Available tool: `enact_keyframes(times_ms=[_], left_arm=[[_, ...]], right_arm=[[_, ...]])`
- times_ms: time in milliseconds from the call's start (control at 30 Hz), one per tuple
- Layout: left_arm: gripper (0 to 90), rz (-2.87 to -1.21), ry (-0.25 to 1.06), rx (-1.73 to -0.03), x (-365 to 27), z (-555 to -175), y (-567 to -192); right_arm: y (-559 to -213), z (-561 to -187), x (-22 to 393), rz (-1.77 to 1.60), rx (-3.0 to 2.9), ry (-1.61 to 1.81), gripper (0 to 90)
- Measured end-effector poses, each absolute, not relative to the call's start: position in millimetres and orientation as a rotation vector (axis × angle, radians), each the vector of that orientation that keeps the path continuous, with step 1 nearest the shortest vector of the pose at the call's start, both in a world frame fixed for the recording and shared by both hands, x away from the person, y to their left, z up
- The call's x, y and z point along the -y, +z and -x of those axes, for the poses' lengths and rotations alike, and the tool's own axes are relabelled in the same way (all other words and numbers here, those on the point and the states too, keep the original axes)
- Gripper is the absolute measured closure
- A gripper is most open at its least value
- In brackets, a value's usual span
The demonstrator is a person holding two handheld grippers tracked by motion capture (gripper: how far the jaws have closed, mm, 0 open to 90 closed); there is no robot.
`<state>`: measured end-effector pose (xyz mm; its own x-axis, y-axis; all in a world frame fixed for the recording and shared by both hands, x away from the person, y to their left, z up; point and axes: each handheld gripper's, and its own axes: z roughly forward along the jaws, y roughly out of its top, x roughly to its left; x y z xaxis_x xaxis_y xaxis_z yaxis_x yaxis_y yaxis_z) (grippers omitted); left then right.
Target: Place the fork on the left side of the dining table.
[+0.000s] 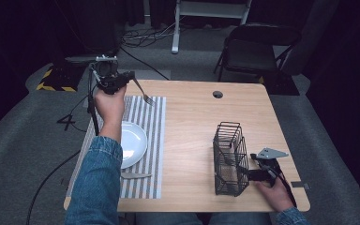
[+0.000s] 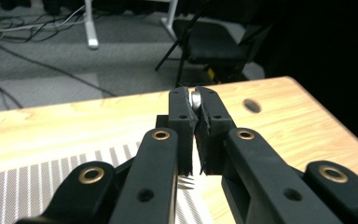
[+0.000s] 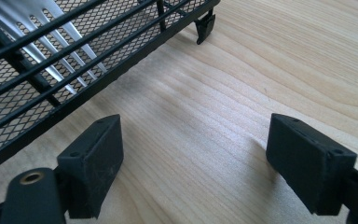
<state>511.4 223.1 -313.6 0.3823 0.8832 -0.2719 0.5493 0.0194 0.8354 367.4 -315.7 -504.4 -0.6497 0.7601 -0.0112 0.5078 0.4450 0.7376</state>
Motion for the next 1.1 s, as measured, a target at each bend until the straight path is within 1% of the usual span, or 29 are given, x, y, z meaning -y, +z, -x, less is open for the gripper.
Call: enact_keyframes(times_ms=[200,400,467,1100], left_arm=[[85.8,-1.647,0.4,-1.339,-232,-519,-334],[85.8,-1.662,0.402,-1.367,-239,-521,-346],[85.7,-1.645,0.382,-1.385,-243,-521,-353],[85.5,-1.646,0.387,-1.457,-256,-520,-371]], right_arm=[[-505,-368,316,-1.078,-2.358,1.03,18.9],[-505,-368,316,-1.081,-2.357,1.03,18.9],[-504,-368,316,-1.082,-2.356,1.029,18.9],[-505,-368,316,-1.083,-2.355,1.029,18.9]])
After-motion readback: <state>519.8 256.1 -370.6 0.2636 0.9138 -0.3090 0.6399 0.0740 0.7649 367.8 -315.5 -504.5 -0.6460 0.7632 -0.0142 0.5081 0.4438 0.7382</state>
